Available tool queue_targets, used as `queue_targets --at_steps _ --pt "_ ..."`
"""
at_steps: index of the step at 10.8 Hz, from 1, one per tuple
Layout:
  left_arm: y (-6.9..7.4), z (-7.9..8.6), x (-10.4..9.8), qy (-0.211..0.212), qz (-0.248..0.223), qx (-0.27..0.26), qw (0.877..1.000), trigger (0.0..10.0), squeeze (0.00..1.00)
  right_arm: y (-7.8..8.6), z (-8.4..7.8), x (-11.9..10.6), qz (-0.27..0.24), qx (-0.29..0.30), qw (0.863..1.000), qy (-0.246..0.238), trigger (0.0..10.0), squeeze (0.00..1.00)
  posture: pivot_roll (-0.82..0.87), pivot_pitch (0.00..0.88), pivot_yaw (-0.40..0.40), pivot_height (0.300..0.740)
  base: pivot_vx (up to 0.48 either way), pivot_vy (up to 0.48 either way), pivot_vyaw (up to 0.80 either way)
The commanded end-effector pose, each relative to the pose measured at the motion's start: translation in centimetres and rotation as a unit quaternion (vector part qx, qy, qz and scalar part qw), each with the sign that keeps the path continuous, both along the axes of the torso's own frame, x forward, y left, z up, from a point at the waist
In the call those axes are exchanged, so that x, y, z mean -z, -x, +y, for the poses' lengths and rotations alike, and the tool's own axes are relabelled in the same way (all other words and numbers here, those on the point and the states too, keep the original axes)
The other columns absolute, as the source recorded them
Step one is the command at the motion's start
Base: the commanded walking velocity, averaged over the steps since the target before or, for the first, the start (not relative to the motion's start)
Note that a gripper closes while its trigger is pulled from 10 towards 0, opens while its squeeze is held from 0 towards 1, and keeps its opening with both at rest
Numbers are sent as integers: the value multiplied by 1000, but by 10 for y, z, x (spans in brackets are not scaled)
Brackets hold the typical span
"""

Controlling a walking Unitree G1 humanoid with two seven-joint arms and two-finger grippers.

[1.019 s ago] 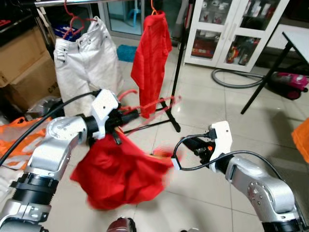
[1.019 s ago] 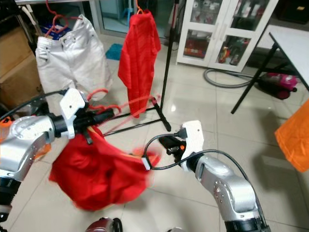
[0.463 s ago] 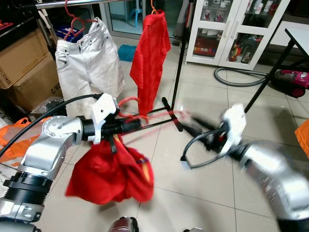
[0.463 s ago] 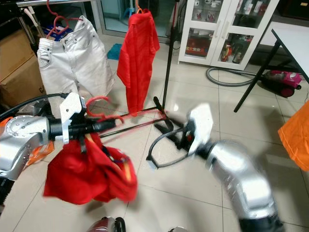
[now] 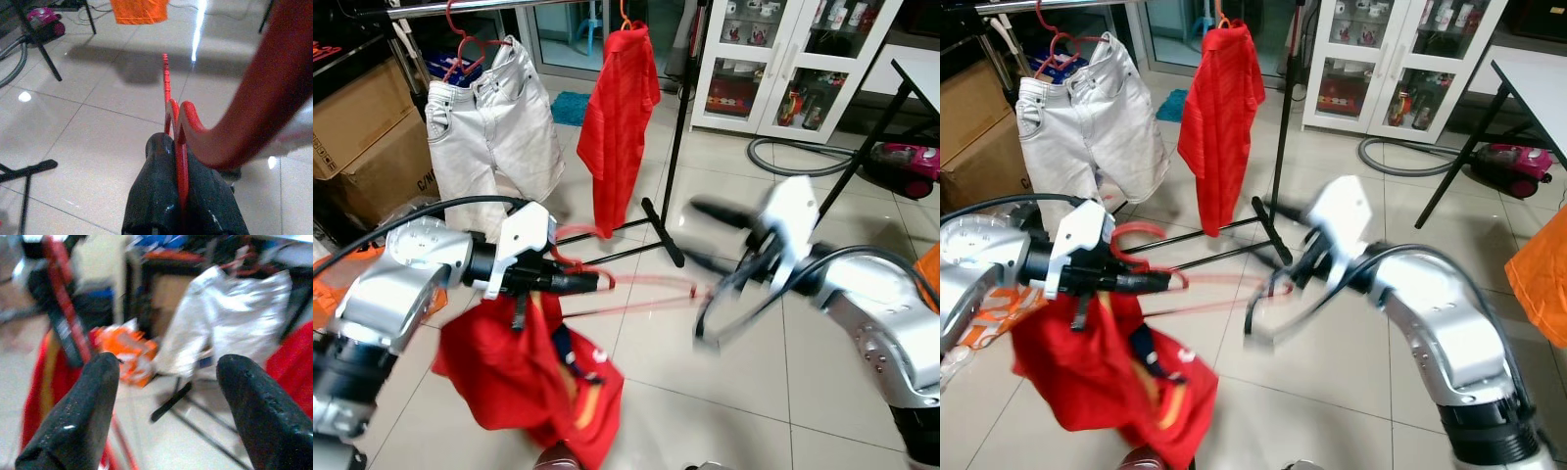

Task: Hang hanger

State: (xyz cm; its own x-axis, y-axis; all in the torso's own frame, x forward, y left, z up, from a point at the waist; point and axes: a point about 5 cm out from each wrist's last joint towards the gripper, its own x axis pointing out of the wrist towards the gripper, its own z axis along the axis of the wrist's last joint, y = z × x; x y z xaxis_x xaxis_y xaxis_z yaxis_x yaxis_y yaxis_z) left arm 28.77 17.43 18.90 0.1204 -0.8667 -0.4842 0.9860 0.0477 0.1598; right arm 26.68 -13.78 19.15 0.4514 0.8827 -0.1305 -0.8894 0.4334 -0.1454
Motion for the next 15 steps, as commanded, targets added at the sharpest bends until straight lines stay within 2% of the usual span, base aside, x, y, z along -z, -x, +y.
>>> queue_targets --at_steps 1,2,3,5,6,7,8,11,12,13,15 --pt "-2 -1 -11 -26 -35 22 999 10000 0 0 2 0 0 -28 999 32 10000 1000 -12 64 50 740 0 0 0" --pt "-5 -3 -14 -58 -61 42 996 10000 0 5 7 6 40 -80 995 53 10000 1000 -8 61 52 740 0 0 0" --pt "-5 -6 -17 -59 -61 54 995 10000 0 7 11 5 64 -106 991 47 10000 1000 -8 59 54 740 0 0 0" --pt "-4 -11 -19 -64 -63 73 993 10000 0 6 19 3 74 -118 990 32 10000 1000 -9 53 48 740 0 0 0" --pt "-2 -15 -21 -60 -67 86 992 10000 0 1 26 9 64 -82 993 50 10000 1000 -9 53 48 740 0 0 0" --pt "-2 -15 -21 -61 -67 87 992 10000 0 -1 28 12 62 -72 994 59 10000 322 -12 40 38 740 0 0 0" --pt "-3 -15 -18 -64 -67 83 992 10000 0 -3 30 18 60 -45 995 63 10000 0 -9 35 33 740 0 0 0" --pt "-12 -10 -17 -46 -76 41 995 10000 0 -15 32 12 44 28 999 10 10000 0 3 31 25 740 0 0 0" --pt "-16 -9 -21 -19 -78 17 997 10000 0 -18 26 11 43 40 998 8 10000 0 3 33 22 740 0 0 0" --pt "-17 -8 -22 32 -75 -19 997 10000 0 -18 17 15 40 55 998 16 10000 0 0 34 19 740 0 0 0" --pt "-6 -3 11 59 -50 -58 995 10000 0 -21 9 17 41 96 994 -45 10000 0 1 36 10 740 0 0 0"
